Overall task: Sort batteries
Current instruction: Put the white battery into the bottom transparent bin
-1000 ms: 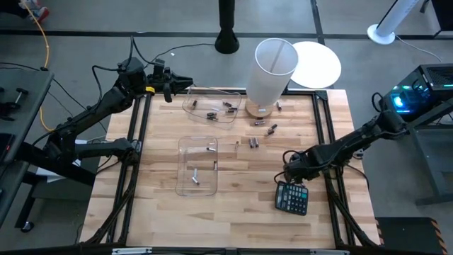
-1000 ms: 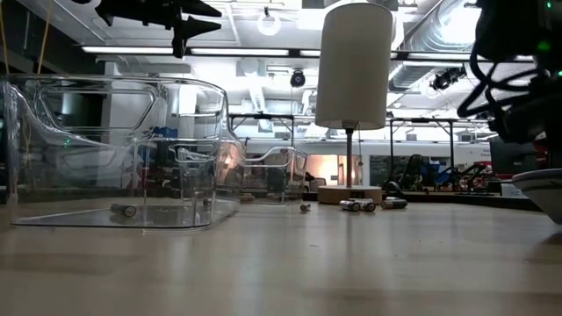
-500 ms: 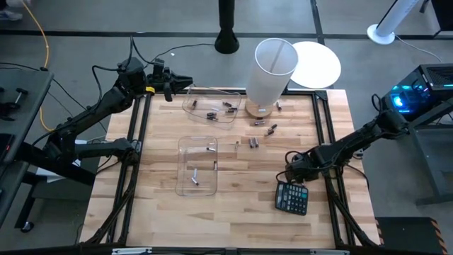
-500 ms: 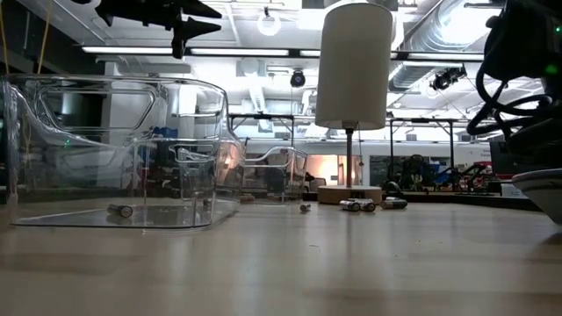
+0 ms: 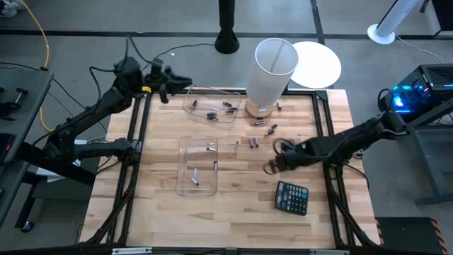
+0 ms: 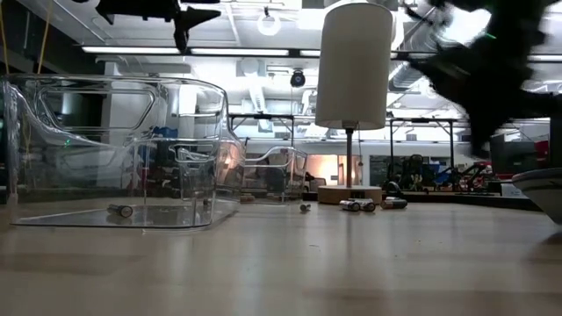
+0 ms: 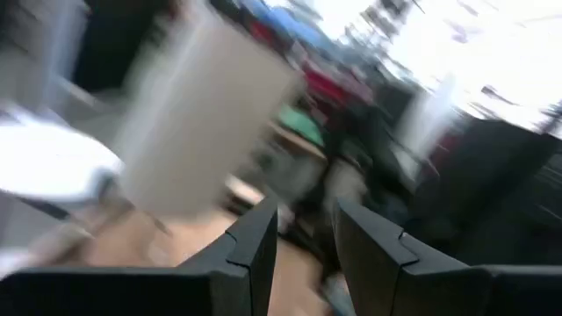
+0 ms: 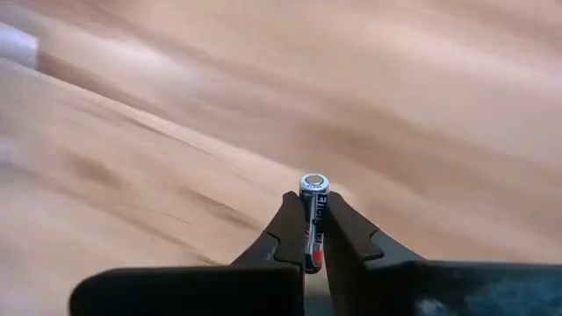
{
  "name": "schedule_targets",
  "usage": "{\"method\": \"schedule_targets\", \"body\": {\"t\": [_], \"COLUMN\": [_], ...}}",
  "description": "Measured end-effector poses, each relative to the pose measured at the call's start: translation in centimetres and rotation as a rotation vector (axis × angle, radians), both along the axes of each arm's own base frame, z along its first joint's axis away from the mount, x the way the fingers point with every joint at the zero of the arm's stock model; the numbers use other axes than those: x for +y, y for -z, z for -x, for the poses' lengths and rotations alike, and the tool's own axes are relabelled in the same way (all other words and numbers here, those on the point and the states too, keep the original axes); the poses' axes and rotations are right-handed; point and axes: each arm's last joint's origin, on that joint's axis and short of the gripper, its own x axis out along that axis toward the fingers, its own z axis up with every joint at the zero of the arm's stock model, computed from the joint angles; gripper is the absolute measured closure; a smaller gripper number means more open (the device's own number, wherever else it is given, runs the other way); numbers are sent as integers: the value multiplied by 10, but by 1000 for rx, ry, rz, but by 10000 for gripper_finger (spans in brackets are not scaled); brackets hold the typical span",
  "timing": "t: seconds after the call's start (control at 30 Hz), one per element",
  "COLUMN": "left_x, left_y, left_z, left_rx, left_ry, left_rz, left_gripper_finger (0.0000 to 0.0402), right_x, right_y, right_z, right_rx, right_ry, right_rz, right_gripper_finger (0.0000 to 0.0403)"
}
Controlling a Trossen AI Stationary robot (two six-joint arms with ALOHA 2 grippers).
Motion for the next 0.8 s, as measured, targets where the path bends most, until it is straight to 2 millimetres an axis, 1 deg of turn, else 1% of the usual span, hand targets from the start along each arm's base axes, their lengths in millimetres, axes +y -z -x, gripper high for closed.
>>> {"method": "schedule_targets", "body": {"t": [0.07,0.17,0.3,0.4,0.5,0.57,0.63,0.7,0.77,0.8], "left_x": [-9,-30,-70,-95,-112,-118,-120,-119,-117,-117], "left_y": [10,36,73,98,107,109,108,105,103,102], "left_z": [-4,-13,-16,-12,-4,3,12,20,26,29], "left_rx": [66,207,329,367,289,209,140,98,72,65], "left_ry": [122,283,438,456,416,374,300,212,153,139], "left_rz": [58,143,205,277,311,318,311,301,292,290], "left_gripper_finger": [296,296,296,296,296,296,296,296,296,296], "right_x": [-6,-17,-29,-31,-28,-26,-24,-25,-28,-31], "right_y": [-13,-31,-44,-50,-52,-51,-47,-42,-40,-42], "right_z": [-17,-47,-95,-138,-179,-203,-223,-237,-245,-246], "right_rx": [-139,-324,-456,-521,-550,-568,-565,-546,-534,-524], "right_ry": [-11,-42,-153,-316,-513,-637,-721,-756,-793,-804], "right_rz": [50,126,199,238,272,284,298,286,226,209], "right_gripper_finger": [398,399,400,401,400,398,390,377,357,344]}}
